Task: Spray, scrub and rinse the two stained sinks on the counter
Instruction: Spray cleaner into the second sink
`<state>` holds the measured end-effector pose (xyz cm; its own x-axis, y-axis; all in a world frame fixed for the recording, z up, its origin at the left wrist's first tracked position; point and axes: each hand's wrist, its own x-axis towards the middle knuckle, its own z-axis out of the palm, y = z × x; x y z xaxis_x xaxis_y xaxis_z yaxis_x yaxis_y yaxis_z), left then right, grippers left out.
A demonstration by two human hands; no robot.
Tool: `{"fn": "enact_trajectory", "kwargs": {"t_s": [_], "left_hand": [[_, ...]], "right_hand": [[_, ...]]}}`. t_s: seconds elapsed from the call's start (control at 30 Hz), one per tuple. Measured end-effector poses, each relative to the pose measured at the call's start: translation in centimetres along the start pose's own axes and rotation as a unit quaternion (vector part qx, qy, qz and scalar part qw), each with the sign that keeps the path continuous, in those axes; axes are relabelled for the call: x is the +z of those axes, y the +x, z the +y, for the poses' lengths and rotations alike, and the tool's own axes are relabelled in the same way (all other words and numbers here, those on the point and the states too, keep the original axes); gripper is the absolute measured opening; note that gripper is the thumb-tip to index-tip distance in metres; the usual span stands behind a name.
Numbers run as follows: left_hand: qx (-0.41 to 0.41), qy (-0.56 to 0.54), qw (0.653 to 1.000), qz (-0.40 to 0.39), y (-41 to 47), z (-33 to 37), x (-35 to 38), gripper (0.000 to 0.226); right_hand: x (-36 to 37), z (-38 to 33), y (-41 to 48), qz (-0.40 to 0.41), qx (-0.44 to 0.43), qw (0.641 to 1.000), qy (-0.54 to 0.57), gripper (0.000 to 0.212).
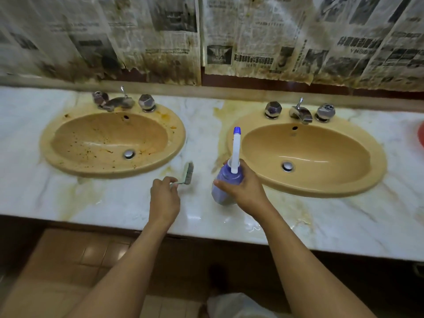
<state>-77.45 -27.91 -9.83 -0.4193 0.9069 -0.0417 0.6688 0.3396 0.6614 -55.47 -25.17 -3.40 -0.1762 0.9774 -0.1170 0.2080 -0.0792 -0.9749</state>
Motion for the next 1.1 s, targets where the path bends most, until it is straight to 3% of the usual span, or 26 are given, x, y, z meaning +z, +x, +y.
{"fn": "enact_trajectory", "kwargs": {"t_s": [0.2, 0.3, 0.47, 0.57, 0.63, 0.8, 0.93, 1.1], "left_hand": [[-0.007, 0.062, 0.998, 0.003, 3.4, -0.7, 2.8, 0.025], [-0.005, 0.118, 0.993, -0.001, 4.8, -1.4, 3.7, 0.025], [0.025, 0.128, 0.991, -0.021, 5.6, -1.8, 4.2, 0.024], [0.031, 0.122, 0.991, -0.047, 6.0, -1.8, 3.8, 0.026], [0.041, 0.105, 0.991, -0.069, 6.5, -1.8, 3.1, 0.028], [0.076, 0.015, 0.991, -0.11, 7.5, -2.7, 0.0, 0.032], [0.102, -0.114, 0.976, -0.152, 8.1, -3.6, -4.7, 0.041], [0.145, -0.189, 0.941, -0.238, 9.4, -6.5, -11.4, 0.06]], "right_hand": [[1.7, 2.3, 5.6, 0.011, 0.01, 1.0, 0.001, 0.04], [2.0, 3.2, 7.1, 0.006, 0.007, 1.0, 0.001, 0.049], [1.7, 3.7, 8.1, -0.005, 0.013, 1.0, 0.0, 0.053], [1.9, 3.4, 7.8, 0.028, 0.007, 1.0, -0.01, 0.065], [2.4, 2.7, 7.7, 0.053, -0.005, 0.999, -0.014, 0.064], [4.3, 0.8, 8.3, 0.088, 0.001, 0.996, -0.011, 0.035], [7.4, -2.7, 8.5, 0.098, -0.009, 0.995, -0.001, 0.037], [13.9, -8.0, 7.6, 0.11, -0.025, 0.993, 0.039, 0.032]]}}
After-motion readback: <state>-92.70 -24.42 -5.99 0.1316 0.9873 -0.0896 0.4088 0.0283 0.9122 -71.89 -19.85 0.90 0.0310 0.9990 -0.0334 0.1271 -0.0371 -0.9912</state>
